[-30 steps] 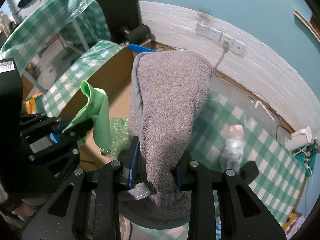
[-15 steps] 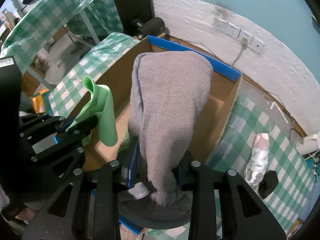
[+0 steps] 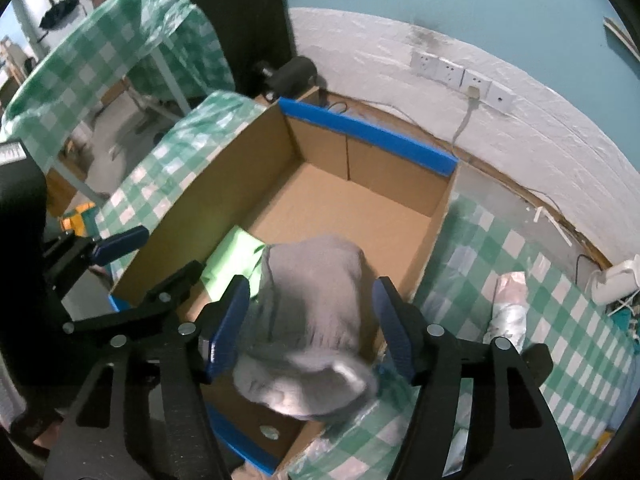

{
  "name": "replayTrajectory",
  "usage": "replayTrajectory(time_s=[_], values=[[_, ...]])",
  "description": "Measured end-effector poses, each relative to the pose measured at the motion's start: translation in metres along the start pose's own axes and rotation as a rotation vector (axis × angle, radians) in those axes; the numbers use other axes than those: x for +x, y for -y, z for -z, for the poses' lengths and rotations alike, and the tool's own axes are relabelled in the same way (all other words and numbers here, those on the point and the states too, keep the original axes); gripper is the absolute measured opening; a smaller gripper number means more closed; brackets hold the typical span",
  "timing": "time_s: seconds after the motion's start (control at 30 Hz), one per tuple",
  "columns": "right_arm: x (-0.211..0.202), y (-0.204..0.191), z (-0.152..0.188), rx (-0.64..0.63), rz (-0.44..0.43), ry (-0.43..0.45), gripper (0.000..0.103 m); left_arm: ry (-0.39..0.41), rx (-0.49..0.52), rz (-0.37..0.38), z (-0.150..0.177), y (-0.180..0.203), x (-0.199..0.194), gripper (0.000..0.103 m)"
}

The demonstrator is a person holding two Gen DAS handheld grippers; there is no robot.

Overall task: Organize soft objects
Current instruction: 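Open the left gripper over the box floor while the right gripper releases the towel inside, then withdraw both grippers from the box back over the table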

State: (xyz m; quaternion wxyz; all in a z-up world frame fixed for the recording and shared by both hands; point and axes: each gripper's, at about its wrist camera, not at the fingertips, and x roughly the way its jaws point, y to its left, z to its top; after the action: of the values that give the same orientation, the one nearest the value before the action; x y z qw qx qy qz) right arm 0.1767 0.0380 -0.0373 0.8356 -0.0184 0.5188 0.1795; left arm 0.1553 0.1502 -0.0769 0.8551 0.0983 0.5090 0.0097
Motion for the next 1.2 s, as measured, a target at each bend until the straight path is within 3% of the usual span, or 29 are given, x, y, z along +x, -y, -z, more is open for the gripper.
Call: replayTrajectory(time_s=[0.6, 1.2], values=[[-0.032, 0.041, 0.027, 0.067, 0.080, 0.000, 0.066, 0.023, 0.033, 0.035, -0.005, 0.025, -0.017, 0.056], [-0.072, 0.099, 0.075, 0.183, 0.133, 0.019, 0.066, 0.054, 0.123, 0.079, -0.005, 0.082, -0.046, 0.056]])
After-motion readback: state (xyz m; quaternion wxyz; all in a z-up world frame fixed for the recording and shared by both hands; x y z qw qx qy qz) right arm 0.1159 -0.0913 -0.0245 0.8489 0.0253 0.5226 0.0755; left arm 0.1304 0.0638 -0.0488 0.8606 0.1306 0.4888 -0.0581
